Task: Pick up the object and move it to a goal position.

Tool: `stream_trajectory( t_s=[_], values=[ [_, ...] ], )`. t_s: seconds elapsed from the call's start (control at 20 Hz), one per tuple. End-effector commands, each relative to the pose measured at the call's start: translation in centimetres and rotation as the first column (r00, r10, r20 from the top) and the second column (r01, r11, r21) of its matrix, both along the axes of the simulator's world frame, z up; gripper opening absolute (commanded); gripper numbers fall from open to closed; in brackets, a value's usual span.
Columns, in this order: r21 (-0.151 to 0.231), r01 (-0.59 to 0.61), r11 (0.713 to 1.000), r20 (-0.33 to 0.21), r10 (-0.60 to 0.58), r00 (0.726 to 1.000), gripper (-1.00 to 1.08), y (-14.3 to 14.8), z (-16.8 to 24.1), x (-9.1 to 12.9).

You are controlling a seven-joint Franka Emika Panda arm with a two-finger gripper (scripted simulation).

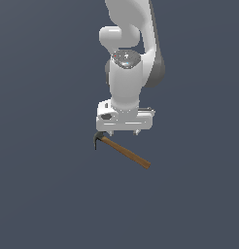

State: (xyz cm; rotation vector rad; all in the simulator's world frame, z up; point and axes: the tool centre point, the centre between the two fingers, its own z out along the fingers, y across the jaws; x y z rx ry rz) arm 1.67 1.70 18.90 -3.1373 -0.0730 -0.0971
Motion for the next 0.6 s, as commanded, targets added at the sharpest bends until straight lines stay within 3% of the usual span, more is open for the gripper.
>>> stream_trajectory(
  t_s=[0.0, 0.55],
  values=[
    [0.0, 0.0, 1.0, 0.0, 0.0, 1.0, 1.0, 0.0, 0.0, 0.0],
    [-0.039, -0.02, 0.999, -0.005, 0.02, 1.0, 1.0, -1.0, 0.3, -0.5]
  ],
)
